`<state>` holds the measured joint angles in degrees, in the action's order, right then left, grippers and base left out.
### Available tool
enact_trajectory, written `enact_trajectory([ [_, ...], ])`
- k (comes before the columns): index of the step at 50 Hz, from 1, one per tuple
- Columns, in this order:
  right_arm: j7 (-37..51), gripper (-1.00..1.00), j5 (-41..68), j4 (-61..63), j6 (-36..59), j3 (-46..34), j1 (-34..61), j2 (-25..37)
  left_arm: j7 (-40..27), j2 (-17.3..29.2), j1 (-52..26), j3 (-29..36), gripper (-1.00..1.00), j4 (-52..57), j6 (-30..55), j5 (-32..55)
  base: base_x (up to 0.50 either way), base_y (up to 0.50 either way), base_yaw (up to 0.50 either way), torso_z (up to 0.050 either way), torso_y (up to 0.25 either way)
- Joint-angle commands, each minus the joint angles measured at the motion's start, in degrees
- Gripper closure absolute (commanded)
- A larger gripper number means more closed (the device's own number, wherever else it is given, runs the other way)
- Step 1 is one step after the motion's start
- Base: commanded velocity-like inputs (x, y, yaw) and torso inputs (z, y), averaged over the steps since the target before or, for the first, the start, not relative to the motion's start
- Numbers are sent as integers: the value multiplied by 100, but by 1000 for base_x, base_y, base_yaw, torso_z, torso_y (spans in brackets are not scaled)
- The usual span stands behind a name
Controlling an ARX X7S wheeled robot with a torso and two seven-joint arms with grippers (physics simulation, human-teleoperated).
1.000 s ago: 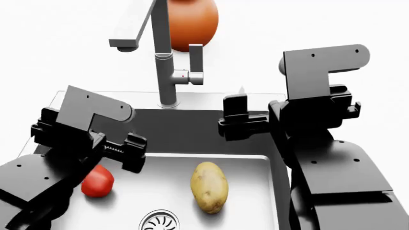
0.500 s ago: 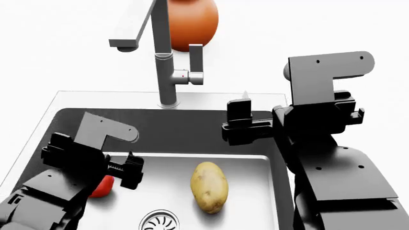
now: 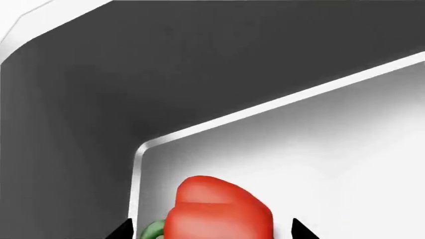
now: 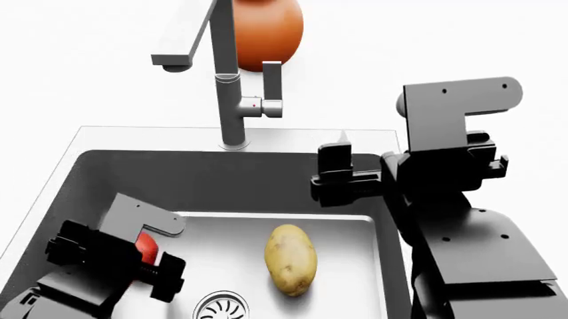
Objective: Pick the vegetables from the sink and place them on the cutting board.
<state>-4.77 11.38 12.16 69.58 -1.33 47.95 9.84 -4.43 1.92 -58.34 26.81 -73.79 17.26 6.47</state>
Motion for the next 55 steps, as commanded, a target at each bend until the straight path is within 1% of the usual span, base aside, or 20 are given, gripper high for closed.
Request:
enact_trajectory([
  [1, 13, -100, 37, -48, -70, -4, -86, 19, 208, -15, 7, -241, -100, -118, -326, -295, 0, 0, 0, 0, 0],
  [6, 17, -100, 67, -9, -51, 28, -103, 37, 280, -5, -42, -350, -100, -118, -253, -350, 0, 0, 0, 0, 0],
  [10, 27, -100, 79, -7, -70, 41, -134, 47, 193, -1, -46, -429, -100, -119, -218, -409, 0, 0, 0, 0, 0],
  [11, 28, -100, 81, -23, -70, 33, -137, 46, 85, -3, -67, -468, -100, -119, -28, -418, 0, 0, 0, 0, 0],
  [15, 41, -100, 93, -29, -82, 28, -139, 39, -36, -7, -52, -364, -100, -119, 246, -598, 0, 0, 0, 0, 0],
  [21, 53, -100, 115, -31, -85, 37, -169, 50, 40, -28, 4, -276, -100, -119, 475, -657, 0, 0, 0, 0, 0],
  [27, 66, -100, 134, -24, -88, 43, -171, 65, 129, -46, -21, -201, -100, -119, 326, -659, 0, 0, 0, 0, 0],
  [28, 71, -100, 134, -28, -81, 34, -170, 69, 159, -54, -18, -158, 100, -119, 281, -680, 0, 0, 0, 0, 0],
  [36, 90, -100, 159, -35, -90, 26, -174, 70, 118, -98, -156, -139, 100, -119, 11, -615, 0, 0, 0, 0, 0],
  [37, 91, -100, 166, -31, -83, 31, -166, 71, 272, -109, -181, -272, 100, -118, -35, -470, 0, 0, 0, 0, 0],
  [39, 96, -100, 171, -27, -80, 31, -164, 77, 163, -131, -210, -201, 100, -118, -117, -545, 0, 0, 0, 0, 0],
  [44, 99, -100, 193, -2, -33, 12, -143, 95, 225, -113, -495, -257, 100, -4, -328, -410, 0, 0, 0, 0, 0],
  [45, 97, -100, 201, 15, 5, 4, -120, 102, 248, 47, -300, -308, 100, 856, 176, -333, 0, 0, 0, 0, 0],
  [46, 97, -100, 217, 52, 60, 5, -87, 106, 324, 294, 90, -470, 100, 1715, 917, -110, 0, 0, 0, 0, 0],
  [47, 101, -100, 225, 82, 91, 6, -70, 108, 253, 414, 279, -497, 100, 2575, 1390, -80, 0, 0, 0, 0, 0],
  [50, 99, -100, 263, 195, 255, -43, 5, 110, 326, 780, 697, -623, 100, 5081, 2476, 154, 0, 0, 0, 0, 0],
  [51, 108, -100, 271, 223, 332, -72, 39, 105, 351, 901, 825, -704, 100, 5684, 2760, 257, 0, 0, 0, 0, 0],
  [52, 111, -100, 279, 229, 356, -75, 52, 100, 350, 953, 874, -696, 100, 5872, 2822, 259, 0, 0, 0, 0, 0],
  [53, 109, -100, 288, 214, 459, -138, 124, 96, 380, 1104, 994, -695, 100, 6364, 3078, 297, 0, 0, 0, 0, 0],
  [55, 83, -100, 326, 188, 580, -210, 224, 73, 400, 1255, 1105, -871, 100, 6934, 3364, 438, 0, 0, 0, 0, 0],
])
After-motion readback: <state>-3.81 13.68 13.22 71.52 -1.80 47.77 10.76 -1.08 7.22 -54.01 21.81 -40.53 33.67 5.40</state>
